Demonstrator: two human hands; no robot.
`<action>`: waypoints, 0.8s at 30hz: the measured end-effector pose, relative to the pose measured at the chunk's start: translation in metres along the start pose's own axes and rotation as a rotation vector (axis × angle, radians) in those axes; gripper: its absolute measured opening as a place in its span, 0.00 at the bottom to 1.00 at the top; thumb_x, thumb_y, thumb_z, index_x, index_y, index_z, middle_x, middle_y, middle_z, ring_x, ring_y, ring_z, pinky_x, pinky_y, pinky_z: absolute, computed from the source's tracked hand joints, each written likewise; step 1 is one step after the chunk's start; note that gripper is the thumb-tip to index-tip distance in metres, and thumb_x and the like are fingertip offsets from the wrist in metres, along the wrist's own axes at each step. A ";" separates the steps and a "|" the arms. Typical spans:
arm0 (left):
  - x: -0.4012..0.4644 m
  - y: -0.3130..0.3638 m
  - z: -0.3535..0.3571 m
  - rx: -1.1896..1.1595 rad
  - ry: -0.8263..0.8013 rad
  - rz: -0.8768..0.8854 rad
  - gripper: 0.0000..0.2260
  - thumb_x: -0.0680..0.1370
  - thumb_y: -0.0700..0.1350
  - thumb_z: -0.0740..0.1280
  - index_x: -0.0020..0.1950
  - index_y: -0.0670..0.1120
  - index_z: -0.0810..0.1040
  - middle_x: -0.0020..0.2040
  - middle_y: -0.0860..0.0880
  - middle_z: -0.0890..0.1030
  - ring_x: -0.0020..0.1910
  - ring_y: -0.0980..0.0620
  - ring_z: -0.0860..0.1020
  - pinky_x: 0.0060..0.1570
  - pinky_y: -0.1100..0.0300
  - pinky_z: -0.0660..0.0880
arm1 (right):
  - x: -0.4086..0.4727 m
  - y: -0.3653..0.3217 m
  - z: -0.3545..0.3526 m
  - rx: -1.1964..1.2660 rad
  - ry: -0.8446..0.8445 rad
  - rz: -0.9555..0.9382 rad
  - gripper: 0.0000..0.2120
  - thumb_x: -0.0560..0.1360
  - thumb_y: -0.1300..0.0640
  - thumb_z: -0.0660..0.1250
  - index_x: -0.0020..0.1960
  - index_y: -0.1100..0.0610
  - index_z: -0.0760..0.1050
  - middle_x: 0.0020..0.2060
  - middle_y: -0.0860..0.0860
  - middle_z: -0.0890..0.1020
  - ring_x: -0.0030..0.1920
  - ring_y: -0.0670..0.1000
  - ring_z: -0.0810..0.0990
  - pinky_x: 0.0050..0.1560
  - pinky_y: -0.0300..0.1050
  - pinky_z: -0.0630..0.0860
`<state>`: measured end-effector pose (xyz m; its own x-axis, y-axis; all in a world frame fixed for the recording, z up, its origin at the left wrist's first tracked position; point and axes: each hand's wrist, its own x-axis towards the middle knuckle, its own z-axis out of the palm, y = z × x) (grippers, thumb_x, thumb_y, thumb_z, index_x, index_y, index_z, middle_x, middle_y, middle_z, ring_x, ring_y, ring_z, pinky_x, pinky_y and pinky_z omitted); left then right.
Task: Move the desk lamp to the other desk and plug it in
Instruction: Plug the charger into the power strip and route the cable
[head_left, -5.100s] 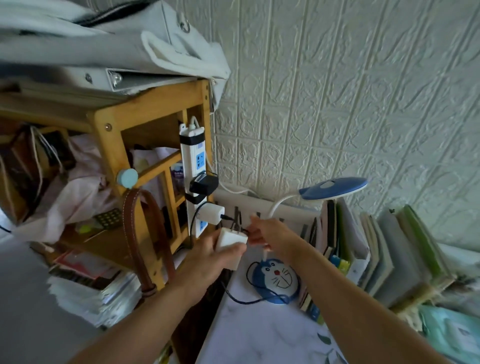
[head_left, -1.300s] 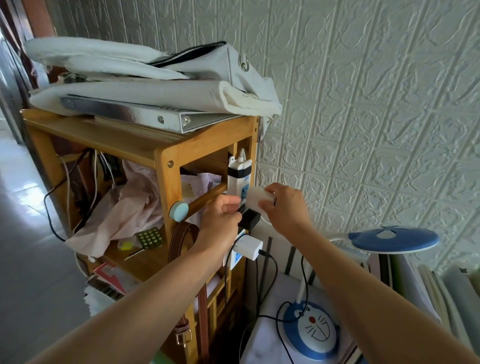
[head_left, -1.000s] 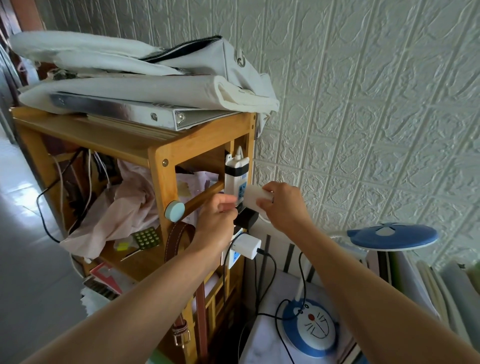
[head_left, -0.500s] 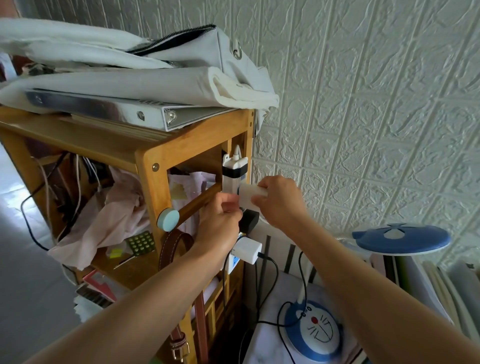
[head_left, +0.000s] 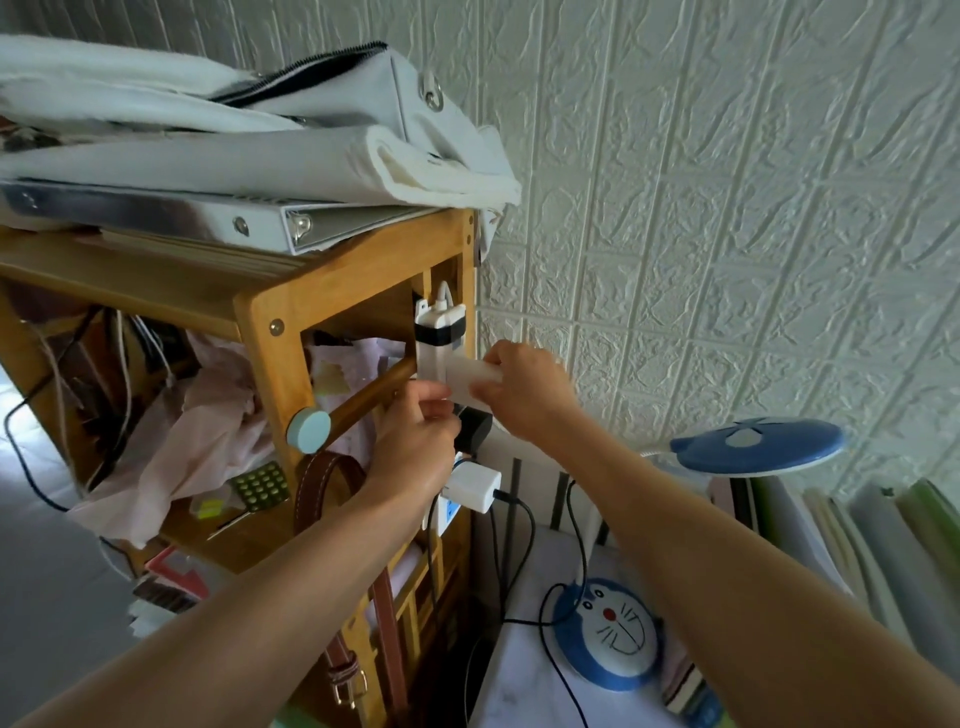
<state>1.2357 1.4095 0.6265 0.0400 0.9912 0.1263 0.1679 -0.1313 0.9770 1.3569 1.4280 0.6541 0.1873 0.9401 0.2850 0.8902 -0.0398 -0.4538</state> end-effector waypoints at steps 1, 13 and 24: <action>-0.001 0.000 0.000 0.001 -0.005 0.000 0.11 0.77 0.37 0.62 0.56 0.50 0.72 0.60 0.46 0.76 0.47 0.57 0.74 0.36 0.68 0.67 | -0.002 0.004 -0.002 0.035 -0.017 0.002 0.19 0.72 0.52 0.68 0.61 0.57 0.70 0.54 0.56 0.79 0.47 0.54 0.77 0.44 0.45 0.74; -0.005 0.001 0.021 0.702 0.067 0.596 0.20 0.69 0.39 0.73 0.58 0.48 0.74 0.58 0.49 0.76 0.61 0.49 0.71 0.52 0.72 0.53 | -0.035 0.060 -0.005 0.296 0.136 0.113 0.15 0.70 0.49 0.71 0.54 0.55 0.79 0.49 0.50 0.83 0.48 0.46 0.78 0.47 0.38 0.70; 0.028 -0.003 0.037 1.003 0.087 0.814 0.17 0.64 0.36 0.73 0.51 0.47 0.78 0.51 0.48 0.79 0.53 0.46 0.74 0.49 0.56 0.70 | -0.027 0.057 -0.005 0.392 0.202 0.069 0.04 0.70 0.59 0.71 0.45 0.56 0.83 0.34 0.46 0.80 0.33 0.36 0.75 0.32 0.21 0.68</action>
<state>1.2733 1.4370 0.6210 0.4216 0.6133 0.6680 0.7880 -0.6122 0.0647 1.4045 1.3984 0.6242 0.3523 0.8534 0.3843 0.6553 0.0682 -0.7523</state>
